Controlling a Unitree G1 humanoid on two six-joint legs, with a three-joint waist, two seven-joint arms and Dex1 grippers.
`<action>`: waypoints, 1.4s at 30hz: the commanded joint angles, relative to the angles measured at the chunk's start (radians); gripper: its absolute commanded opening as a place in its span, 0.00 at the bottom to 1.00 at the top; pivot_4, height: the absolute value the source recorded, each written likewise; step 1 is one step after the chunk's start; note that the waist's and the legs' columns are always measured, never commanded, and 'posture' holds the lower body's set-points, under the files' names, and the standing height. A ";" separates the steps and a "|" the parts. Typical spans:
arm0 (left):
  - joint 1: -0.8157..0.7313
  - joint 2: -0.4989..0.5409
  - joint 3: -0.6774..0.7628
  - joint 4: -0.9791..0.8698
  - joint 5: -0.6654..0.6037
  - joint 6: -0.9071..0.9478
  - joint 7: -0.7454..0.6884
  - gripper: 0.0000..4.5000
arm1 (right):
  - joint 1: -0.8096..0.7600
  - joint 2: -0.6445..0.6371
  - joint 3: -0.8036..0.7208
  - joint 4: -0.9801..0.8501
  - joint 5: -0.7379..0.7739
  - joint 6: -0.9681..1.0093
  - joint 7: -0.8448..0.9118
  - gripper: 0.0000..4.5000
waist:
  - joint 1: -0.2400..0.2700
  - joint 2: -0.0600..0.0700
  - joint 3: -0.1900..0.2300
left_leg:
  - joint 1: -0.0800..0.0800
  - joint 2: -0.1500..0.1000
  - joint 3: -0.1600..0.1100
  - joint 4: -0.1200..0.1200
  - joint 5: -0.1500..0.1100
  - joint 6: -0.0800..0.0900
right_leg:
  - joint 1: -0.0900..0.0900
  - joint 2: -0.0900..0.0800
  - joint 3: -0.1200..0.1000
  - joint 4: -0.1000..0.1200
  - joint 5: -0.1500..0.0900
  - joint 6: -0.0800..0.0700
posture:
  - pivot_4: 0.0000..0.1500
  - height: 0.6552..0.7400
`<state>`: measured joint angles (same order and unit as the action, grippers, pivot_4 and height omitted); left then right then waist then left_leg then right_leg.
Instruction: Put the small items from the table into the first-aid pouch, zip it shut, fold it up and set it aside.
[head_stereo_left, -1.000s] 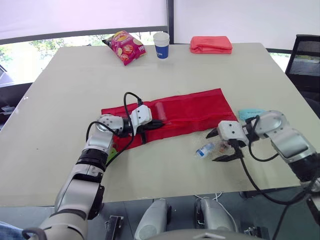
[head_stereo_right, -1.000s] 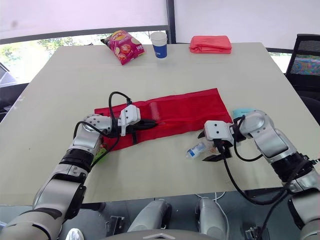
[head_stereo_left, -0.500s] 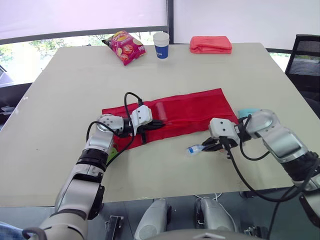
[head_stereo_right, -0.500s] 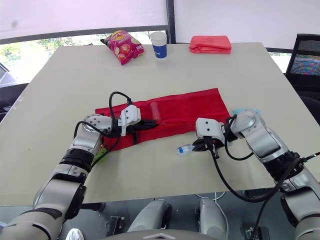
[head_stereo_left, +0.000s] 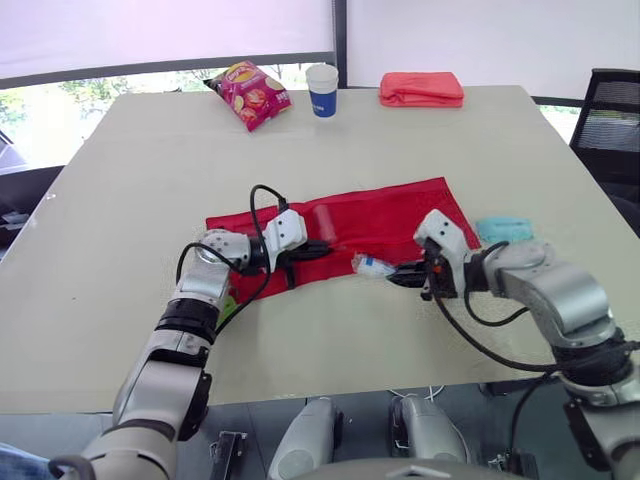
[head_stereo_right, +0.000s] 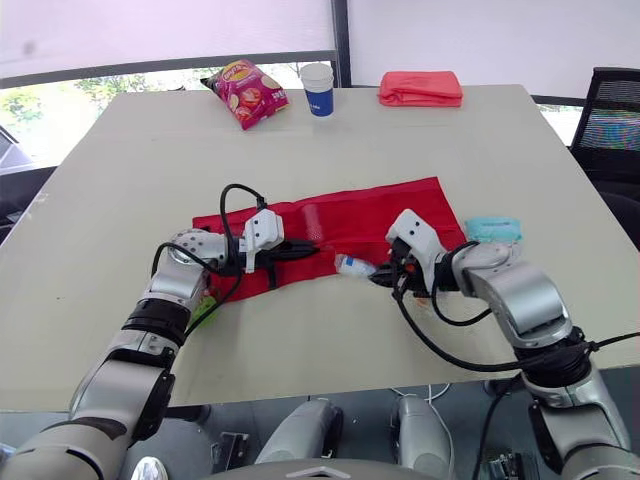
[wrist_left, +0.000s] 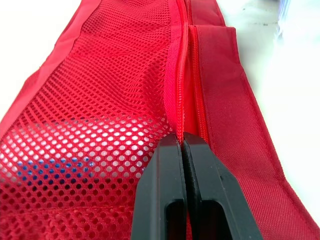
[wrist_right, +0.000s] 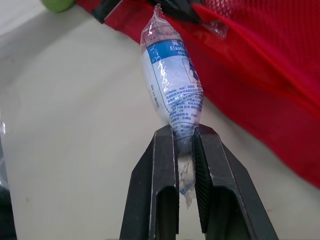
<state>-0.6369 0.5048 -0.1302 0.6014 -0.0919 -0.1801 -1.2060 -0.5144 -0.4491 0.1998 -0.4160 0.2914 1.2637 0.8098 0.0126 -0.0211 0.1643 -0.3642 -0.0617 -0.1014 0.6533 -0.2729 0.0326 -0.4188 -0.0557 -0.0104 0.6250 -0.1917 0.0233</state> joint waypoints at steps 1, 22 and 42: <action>0.010 -0.004 0.005 -0.060 -0.022 0.025 -0.001 0.00 | -0.031 0.042 0.005 -0.017 -0.013 0.101 -0.123 0.02 | 0.001 0.000 0.000 | 0.000 0.000 0.000 0.000 0.000 0.000 | 0.000 0.000 0.000 0.000 0.000 0.000 | 1.00 0.99; 0.040 -0.020 0.005 -0.134 -0.032 0.058 0.016 0.00 | -0.185 0.399 -0.155 0.189 0.021 0.301 -0.458 0.02 | -0.024 0.001 -0.001 | 0.000 -0.003 0.000 -0.001 0.002 -0.003 | -0.003 0.001 0.002 0.002 0.001 -0.001 | 1.00 0.99; 0.136 0.000 0.008 -0.237 -0.072 0.031 -0.008 0.00 | -0.250 0.528 -0.358 0.277 0.012 0.314 -0.592 0.02 | -0.027 0.002 -0.001 | 0.000 -0.003 0.000 -0.002 0.000 0.000 | -0.004 0.001 0.002 0.002 0.001 -0.001 | 1.00 0.99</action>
<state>-0.5046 0.4990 -0.1110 0.4027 -0.1604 -0.1210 -1.1980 -0.7338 0.0610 -0.1260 -0.1293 0.3065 1.6005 0.2374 -0.0147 -0.0194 0.1633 -0.3644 -0.0646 -0.1013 0.6509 -0.2728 0.0326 -0.4227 -0.0549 -0.0082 0.6271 -0.1908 0.0221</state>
